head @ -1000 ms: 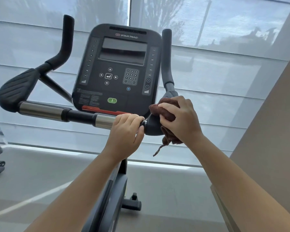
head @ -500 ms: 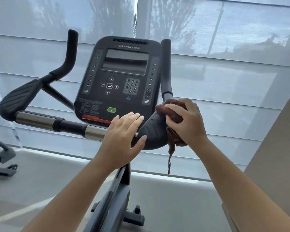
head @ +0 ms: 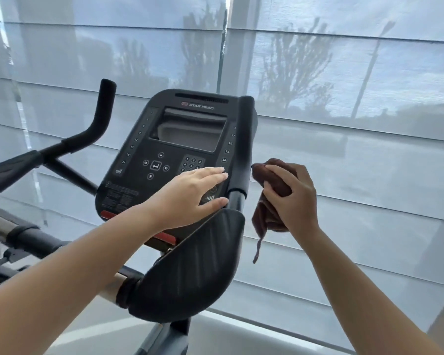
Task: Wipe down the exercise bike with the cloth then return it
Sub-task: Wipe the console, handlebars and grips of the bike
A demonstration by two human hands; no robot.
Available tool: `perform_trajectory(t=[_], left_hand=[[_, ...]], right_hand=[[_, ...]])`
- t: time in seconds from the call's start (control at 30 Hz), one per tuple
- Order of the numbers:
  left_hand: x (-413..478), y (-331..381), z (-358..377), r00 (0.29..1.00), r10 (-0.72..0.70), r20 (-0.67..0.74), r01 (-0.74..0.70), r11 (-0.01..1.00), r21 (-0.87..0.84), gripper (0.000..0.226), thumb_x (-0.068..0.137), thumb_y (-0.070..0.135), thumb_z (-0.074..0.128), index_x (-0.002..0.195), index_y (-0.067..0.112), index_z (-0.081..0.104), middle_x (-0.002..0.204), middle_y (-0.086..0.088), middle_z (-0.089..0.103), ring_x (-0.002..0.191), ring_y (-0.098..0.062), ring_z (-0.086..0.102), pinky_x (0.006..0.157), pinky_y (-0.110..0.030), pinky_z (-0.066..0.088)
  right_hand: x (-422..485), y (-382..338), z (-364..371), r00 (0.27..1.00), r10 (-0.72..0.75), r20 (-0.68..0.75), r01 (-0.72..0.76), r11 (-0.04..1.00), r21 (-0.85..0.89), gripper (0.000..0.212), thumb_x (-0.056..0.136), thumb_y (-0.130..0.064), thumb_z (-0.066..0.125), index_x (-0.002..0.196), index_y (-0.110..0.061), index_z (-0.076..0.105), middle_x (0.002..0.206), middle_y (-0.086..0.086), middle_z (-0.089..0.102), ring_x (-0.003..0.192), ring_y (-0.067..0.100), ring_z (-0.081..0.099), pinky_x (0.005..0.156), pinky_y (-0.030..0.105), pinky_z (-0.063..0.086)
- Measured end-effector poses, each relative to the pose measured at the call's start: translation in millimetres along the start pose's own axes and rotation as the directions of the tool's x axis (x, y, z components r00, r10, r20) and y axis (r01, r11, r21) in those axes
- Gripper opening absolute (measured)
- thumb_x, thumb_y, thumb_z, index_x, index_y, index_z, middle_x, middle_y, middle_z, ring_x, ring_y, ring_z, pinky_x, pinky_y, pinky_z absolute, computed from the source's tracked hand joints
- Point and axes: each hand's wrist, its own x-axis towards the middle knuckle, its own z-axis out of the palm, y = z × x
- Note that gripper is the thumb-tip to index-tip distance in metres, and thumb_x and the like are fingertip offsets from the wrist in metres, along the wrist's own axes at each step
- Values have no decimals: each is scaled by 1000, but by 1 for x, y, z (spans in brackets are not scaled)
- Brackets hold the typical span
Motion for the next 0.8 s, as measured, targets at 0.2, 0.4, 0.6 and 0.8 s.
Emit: perform_trajectory(t=[0.2,0.4,0.6,0.8], left_hand=[[36,-15,17,995,-38,87,42,998,-48,59,85,43,55,138,28,34,147,13,29,134,-10,30,108,-24,21],[43,-28,31,998,-22,61,25,998,-52,51,89,37,53,137,31,37,144,19,30,132,-3,30,104,-9,13],[40,-36,43,999,53,3,-53,999,2,48,92,35,47,138,28,34,143,7,38,128,8,18,104,-7,3],[42,-33,50,995,-29,-94,13,985,-170,42,89,31,52,130,26,47,133,7,49,126,3,32,101,-6,17]], right_hand=[[64,10,38,995,-91,-29,93,992,87,32,76,-12,68,107,-19,67,112,8,58,104,26,54,96,32,43],[111,14,74,990,-128,-61,136,979,153,35,79,-13,66,114,-20,64,118,10,52,109,29,51,101,29,40],[56,43,67,994,-106,36,96,970,225,33,74,-17,68,105,-27,67,109,1,52,102,7,55,92,25,47],[84,36,57,992,-115,-60,125,972,199,31,75,-13,69,106,-19,68,107,6,55,97,-7,48,90,6,37]])
